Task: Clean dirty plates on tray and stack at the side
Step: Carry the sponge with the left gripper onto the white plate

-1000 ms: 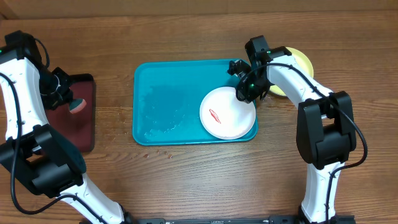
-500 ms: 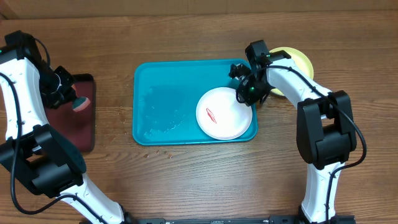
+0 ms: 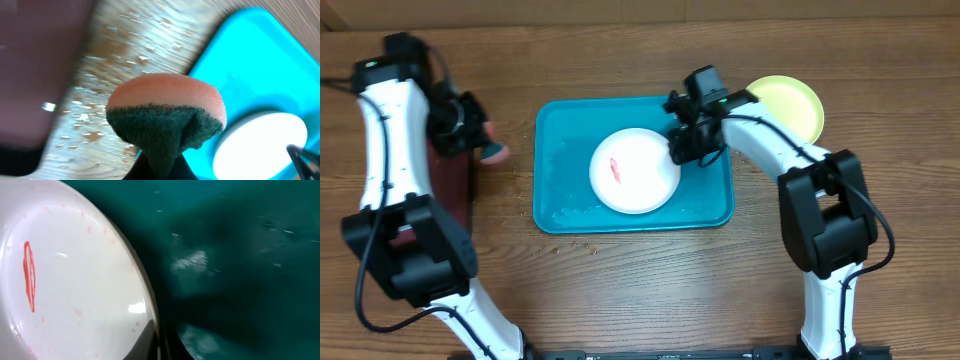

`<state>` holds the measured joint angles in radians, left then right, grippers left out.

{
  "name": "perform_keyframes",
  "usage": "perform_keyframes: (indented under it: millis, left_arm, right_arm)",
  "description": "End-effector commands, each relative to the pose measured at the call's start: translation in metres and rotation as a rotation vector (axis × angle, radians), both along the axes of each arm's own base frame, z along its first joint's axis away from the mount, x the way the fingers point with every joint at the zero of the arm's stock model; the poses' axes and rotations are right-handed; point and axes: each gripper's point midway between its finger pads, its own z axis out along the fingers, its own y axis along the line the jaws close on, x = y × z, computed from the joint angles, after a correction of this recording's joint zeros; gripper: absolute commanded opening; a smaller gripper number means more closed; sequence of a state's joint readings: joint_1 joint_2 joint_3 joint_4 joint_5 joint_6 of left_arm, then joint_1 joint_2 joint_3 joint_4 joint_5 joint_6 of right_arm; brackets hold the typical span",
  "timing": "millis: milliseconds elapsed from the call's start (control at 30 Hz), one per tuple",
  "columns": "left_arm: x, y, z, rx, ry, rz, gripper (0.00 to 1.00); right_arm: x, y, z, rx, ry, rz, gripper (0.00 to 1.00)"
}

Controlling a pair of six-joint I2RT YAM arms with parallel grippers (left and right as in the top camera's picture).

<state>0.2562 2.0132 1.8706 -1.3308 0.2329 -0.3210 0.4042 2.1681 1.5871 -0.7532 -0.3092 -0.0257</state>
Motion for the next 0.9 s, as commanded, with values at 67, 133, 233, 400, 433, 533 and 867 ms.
perform_keyframes:
  millis: [67,133,233,400,433,533,867]
  left_arm:
    - [0.006,-0.072,-0.005,-0.024,0.001,-0.197,0.04]
    - [0.006,-0.09,-0.01,-0.025,0.011,-0.242,0.04]
    - [0.006,-0.119,-0.019,-0.024,0.027,-0.311,0.04]
    - [0.001,-0.157,-0.035,-0.025,0.059,-0.406,0.04]
    - [0.0,-0.164,-0.039,-0.025,0.068,-0.421,0.04]
    - [-0.003,-0.18,-0.048,-0.025,0.086,-0.461,0.04]
    - [-0.009,-0.21,-0.062,-0.022,0.1,-0.534,0.04]
  right_arm:
    - [0.001,0.003,-0.002,-0.078,-0.023,-0.096,0.13]
    - [-0.001,0.0,-0.003,-0.093,-0.017,-0.104,0.17]
    - [-0.004,-0.008,-0.006,-0.132,0.001,-0.138,0.21]
    - [-0.016,-0.016,-0.01,-0.166,0.052,-0.146,0.39]
    - [-0.019,-0.016,-0.01,-0.172,0.063,-0.144,0.4]
    - [-0.026,-0.02,-0.012,-0.189,0.093,-0.141,0.63]
    - [-0.038,0.003,-0.006,-0.06,0.165,-0.103,1.0]
